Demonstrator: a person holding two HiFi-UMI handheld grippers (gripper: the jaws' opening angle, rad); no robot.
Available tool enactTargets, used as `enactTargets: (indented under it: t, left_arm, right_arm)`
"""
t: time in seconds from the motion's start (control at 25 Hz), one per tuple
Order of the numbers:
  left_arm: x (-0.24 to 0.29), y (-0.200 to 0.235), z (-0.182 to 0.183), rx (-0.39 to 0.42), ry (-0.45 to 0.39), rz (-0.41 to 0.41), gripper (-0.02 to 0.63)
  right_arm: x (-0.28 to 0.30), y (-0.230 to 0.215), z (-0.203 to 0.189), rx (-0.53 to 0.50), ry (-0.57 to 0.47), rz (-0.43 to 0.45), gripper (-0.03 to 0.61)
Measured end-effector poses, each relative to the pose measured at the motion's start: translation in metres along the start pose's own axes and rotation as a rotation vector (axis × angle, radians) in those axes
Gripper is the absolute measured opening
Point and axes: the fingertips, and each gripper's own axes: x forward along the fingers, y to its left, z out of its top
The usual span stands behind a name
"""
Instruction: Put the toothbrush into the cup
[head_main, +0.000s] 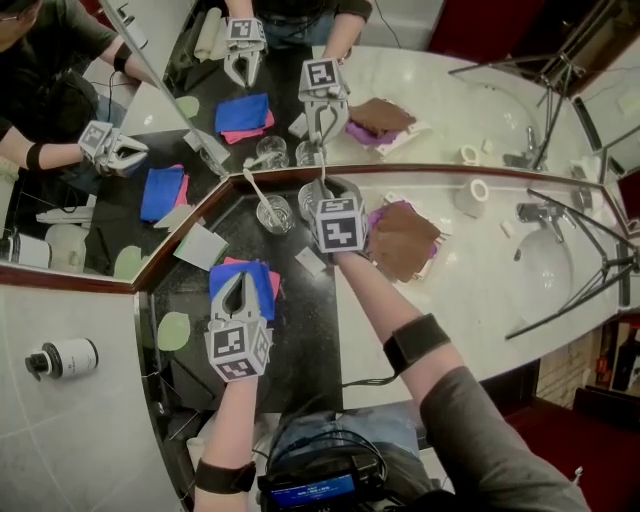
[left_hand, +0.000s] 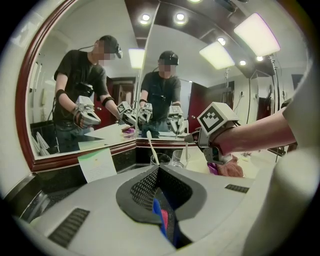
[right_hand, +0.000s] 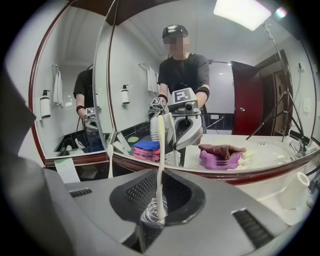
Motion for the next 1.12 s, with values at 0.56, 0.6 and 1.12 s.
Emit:
enactTargets:
  t: [0.56, 0.6, 1.12]
  left_arm:
    - [-0.039, -0.030, 0.007, -0.005, -0.039, -0.008, 0.000]
    - [-0.041, -0.032, 0.006, -0.002, -0.040, -0.010, 0.000]
    - [-0.053, -0.054, -0.020, 0.004, -0.002, -0.036, 0.000]
  right_arm:
    - [-0.122, 0.001, 0.017, 0.000, 0.036, 0.064, 0.049]
    - [-0.129, 0.001, 0.008, 0.003, 0.053, 0.072, 0.049]
    - [-0.202, 0.017, -0.181, 0.156, 0.411, 0.147, 0.049]
